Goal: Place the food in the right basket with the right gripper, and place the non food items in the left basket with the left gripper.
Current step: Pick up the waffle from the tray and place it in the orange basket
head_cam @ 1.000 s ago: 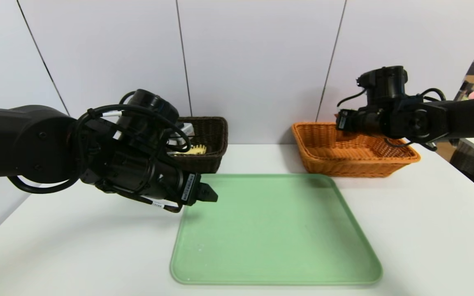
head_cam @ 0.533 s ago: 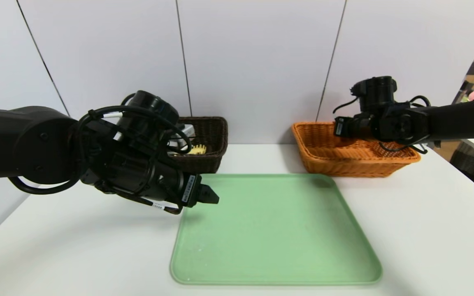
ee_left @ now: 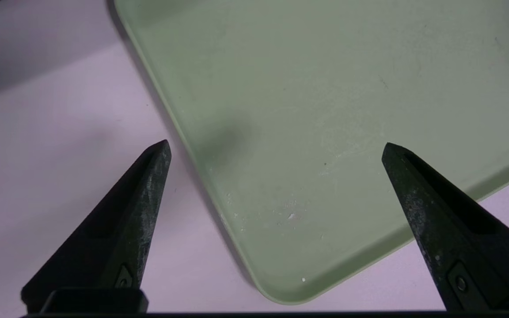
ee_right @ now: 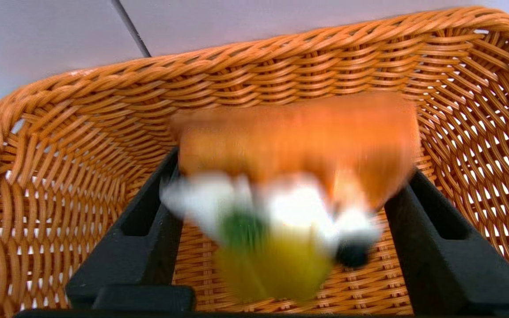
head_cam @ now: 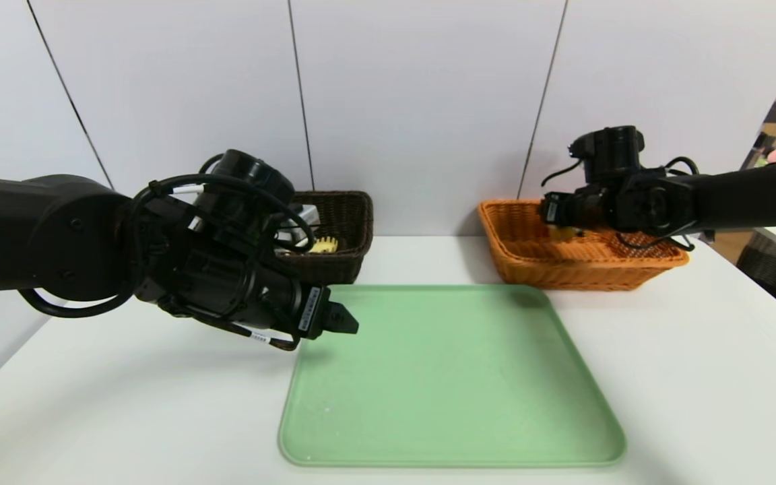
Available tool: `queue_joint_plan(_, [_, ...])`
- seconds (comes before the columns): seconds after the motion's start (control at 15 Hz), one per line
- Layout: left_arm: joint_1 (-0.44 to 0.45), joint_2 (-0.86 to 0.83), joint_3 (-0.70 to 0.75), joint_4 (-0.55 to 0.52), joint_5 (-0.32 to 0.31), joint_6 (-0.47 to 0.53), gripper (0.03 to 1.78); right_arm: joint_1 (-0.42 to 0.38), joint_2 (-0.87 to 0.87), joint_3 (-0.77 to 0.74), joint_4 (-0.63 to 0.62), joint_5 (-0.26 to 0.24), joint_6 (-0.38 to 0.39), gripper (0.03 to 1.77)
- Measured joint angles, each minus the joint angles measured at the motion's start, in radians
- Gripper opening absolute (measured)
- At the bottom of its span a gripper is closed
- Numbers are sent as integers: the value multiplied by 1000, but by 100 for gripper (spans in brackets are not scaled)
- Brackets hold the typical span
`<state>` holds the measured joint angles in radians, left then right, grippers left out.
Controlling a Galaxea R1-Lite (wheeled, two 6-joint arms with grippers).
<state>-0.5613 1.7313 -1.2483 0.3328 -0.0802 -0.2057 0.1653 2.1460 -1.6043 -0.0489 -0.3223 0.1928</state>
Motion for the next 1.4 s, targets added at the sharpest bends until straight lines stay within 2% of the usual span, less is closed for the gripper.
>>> queue_joint_plan(0.53, [0, -14, -7, 0, 4, -1, 169, 0, 2, -32, 39, 6, 1, 159])
queue_joint_plan(0.8, [3, -88, -48, 14, 27, 3, 169, 23, -79, -6, 146, 6, 14, 164])
queue_joint_plan(1.0, [10, -163, -61, 46, 84, 3, 169, 66, -190, 55, 194, 5, 11, 166])
queue_joint_plan(1.2, [12, -232, -64, 63, 158, 3, 169, 119, -335, 113, 306, 3, 14, 168])
queue_joint_plan(1.4, [13, -299, -65, 122, 238, 7, 169, 153, -511, 244, 357, 0, 18, 169])
